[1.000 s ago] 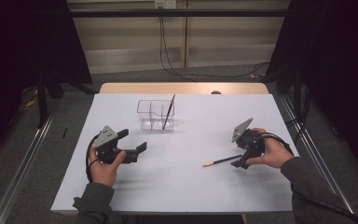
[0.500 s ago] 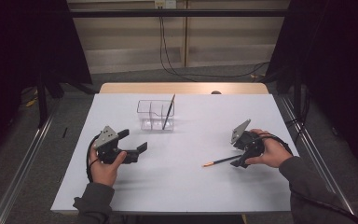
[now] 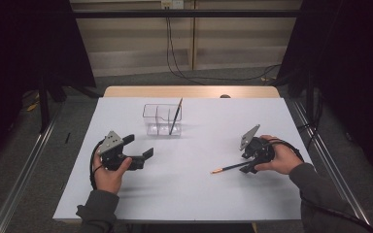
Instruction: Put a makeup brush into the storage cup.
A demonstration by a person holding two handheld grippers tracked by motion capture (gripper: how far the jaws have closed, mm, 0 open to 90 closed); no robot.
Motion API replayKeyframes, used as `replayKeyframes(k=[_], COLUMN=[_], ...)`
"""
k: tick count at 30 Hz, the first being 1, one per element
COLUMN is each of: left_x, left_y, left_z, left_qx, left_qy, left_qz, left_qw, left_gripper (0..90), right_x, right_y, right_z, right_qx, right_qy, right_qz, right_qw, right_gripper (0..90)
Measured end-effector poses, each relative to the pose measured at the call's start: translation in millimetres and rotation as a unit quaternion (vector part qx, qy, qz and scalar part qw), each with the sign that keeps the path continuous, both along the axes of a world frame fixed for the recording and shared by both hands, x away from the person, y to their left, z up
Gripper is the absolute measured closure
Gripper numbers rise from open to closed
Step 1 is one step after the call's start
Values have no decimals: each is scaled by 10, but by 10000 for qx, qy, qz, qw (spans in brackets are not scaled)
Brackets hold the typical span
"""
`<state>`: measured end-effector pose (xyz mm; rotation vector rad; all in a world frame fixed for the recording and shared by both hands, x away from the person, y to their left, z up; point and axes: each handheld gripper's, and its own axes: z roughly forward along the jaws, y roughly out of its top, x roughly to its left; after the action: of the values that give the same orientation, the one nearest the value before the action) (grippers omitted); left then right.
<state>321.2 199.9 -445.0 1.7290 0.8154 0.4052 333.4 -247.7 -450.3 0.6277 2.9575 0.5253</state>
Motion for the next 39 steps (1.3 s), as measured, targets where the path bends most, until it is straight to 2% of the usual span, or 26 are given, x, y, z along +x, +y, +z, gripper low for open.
replayKeyframes(k=[1,4,6,13,14,16,20,21,23,27,29,34,38,39], left_x=[0,0,2,0,5,2,1,2,5,3,2,-2,-3,-7], left_y=[1,-2,-6,3,3,6,-5,-7,-4,-4,-5,2,2,2], left_z=[0,-2,-4,1,-3,1,-3,-5,-6,-4,-4,5,6,8], left_qx=[-4,21,-3,26,-24,9,17,17,19,32,25,41,48,68], left_qy=[0,-6,7,6,-7,-7,-3,2,-4,2,3,1,-13,-4], left_qz=[-6,21,4,16,-23,-13,9,4,-12,5,5,12,10,26], left_qw=[10000,10000,10000,10000,10000,10000,10000,10000,10000,10000,10000,10000,10000,10000], left_gripper=[60,60,60,61,62,62,62,63,63,64,64,64,64,65], right_x=[3,6,-12,11,13,0,6,-11,3,-3,0,-2,-18,-10], right_y=[-3,3,11,15,15,18,24,37,41,54,64,78,100,105], right_z=[-3,-20,-17,-16,-18,-13,-14,-2,-5,-2,-3,0,7,3], right_qx=[16,-30,-55,-45,-33,-17,3,-73,-77,-82,-102,-135,-213,-213], right_qy=[88,109,217,239,237,318,288,330,271,336,296,345,428,375], right_qz=[-36,5,-104,-13,-7,-133,-44,-148,10,-58,46,38,-151,-113], right_qw=[10000,9999,9997,9997,9997,9994,9996,9993,9996,9994,9995,9993,9987,9990], right_gripper=[461,477,487,533,539,583,631,650,668,697,721,763,780,791])
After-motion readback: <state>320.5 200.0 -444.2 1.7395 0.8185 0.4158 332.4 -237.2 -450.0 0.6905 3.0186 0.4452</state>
